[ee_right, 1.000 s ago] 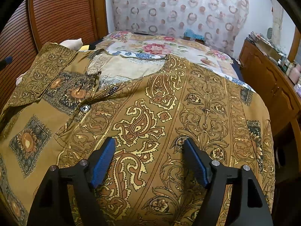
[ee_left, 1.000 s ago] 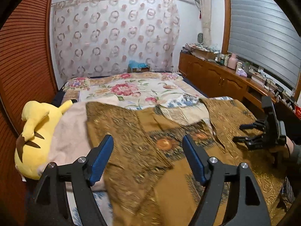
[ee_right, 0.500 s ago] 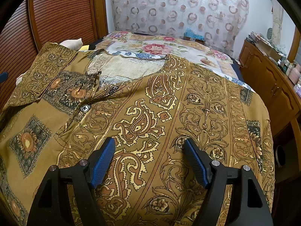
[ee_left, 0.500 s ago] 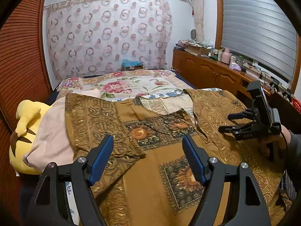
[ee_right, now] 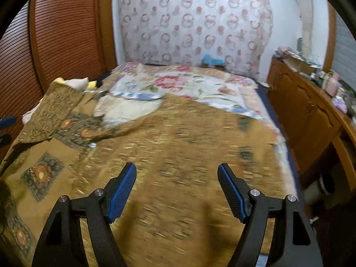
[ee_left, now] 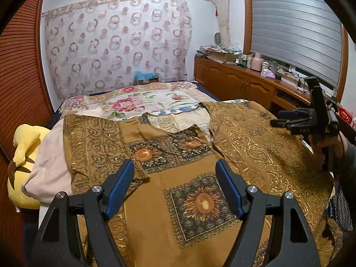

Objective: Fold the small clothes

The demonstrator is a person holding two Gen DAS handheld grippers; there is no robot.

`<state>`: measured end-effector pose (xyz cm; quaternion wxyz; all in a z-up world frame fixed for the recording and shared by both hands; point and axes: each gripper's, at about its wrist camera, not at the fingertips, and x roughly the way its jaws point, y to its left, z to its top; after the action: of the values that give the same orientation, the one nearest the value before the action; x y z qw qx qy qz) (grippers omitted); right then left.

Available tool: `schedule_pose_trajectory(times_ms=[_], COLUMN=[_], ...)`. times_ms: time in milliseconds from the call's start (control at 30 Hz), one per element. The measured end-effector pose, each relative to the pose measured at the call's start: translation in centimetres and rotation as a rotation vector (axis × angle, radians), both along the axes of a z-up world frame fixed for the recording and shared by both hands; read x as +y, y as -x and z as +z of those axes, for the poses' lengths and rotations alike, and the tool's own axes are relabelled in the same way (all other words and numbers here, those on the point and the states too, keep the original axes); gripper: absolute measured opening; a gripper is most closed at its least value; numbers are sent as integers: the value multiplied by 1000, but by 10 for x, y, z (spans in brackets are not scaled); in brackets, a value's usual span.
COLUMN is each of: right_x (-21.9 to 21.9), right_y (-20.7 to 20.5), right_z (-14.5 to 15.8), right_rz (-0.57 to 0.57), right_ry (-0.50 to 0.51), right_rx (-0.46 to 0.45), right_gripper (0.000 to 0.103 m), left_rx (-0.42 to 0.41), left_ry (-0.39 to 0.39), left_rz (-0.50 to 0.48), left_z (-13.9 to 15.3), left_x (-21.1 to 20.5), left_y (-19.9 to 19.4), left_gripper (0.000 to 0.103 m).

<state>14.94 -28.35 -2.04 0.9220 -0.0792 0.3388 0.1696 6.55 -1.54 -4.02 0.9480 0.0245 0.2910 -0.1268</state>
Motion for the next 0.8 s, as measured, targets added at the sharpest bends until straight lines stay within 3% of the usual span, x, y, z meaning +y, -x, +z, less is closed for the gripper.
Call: schedule_pose_trajectory(times_ms=[267, 400, 800], right_x=[-93, -130, -149], right_y=[-1, -2, -6], right_z=[-13, -24, -36], right_rz=[-169, -205, -189], right_ry=[-25, -109, -124], right_rx=[65, 116, 218], right_gripper=[77, 76, 73], left_rx=[31, 59, 181], left_ry=[-7, -14, -61], left_rz=[-28, -27, -36], left_z=[-9, -17, -47], left_x=[-14, -18, -25], left_y=[-1, -3, -22], left_gripper=[76, 76, 76])
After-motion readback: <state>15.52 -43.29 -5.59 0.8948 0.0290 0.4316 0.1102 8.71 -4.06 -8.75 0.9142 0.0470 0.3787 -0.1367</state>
